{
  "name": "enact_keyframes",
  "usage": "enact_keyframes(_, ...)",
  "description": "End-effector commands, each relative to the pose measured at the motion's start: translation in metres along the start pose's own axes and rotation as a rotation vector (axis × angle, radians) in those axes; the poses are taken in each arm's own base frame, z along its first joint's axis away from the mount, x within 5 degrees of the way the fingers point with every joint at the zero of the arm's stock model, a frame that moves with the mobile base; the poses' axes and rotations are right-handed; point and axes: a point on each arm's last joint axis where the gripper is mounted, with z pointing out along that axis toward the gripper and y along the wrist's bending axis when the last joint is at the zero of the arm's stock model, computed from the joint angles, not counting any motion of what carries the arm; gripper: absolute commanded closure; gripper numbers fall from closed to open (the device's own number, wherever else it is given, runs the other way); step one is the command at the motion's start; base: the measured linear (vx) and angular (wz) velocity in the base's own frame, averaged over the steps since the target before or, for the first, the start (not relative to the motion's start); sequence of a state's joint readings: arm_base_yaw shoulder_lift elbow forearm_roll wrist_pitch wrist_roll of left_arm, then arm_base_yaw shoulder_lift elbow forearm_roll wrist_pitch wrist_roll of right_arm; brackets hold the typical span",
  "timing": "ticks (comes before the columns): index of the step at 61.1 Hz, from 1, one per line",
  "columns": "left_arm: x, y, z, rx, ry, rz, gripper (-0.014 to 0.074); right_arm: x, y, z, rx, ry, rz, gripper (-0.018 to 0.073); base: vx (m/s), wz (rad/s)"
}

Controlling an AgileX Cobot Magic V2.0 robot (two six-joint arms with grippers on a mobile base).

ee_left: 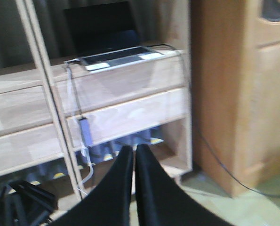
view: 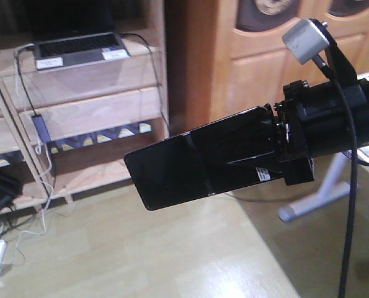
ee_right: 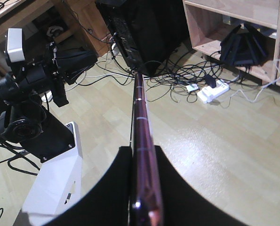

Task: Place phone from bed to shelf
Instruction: 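Carry the phone in the right gripper toward the wooden shelf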

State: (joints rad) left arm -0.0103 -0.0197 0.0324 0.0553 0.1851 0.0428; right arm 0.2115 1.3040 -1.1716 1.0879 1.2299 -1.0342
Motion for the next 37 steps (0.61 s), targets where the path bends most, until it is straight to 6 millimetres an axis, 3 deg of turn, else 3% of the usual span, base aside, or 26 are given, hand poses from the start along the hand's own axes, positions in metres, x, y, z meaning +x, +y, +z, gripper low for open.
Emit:
enact_keyframes(1, -0.015, 0.001, -0.0025, -0.003, -0.1, -0.009, 0.0596, -0.0114, 0.019, -0.0095, -0.078, -0.068, -0.023, 0.0561, 0.49, 0.3)
enact_keyframes(37, -0.015, 0.001, -0.0025, -0.003, -0.1, -0.009, 0.0596, -0.0114, 0.019, -0.0095, -0.078, -0.068, -0.023, 0.0561, 0.47, 0.23)
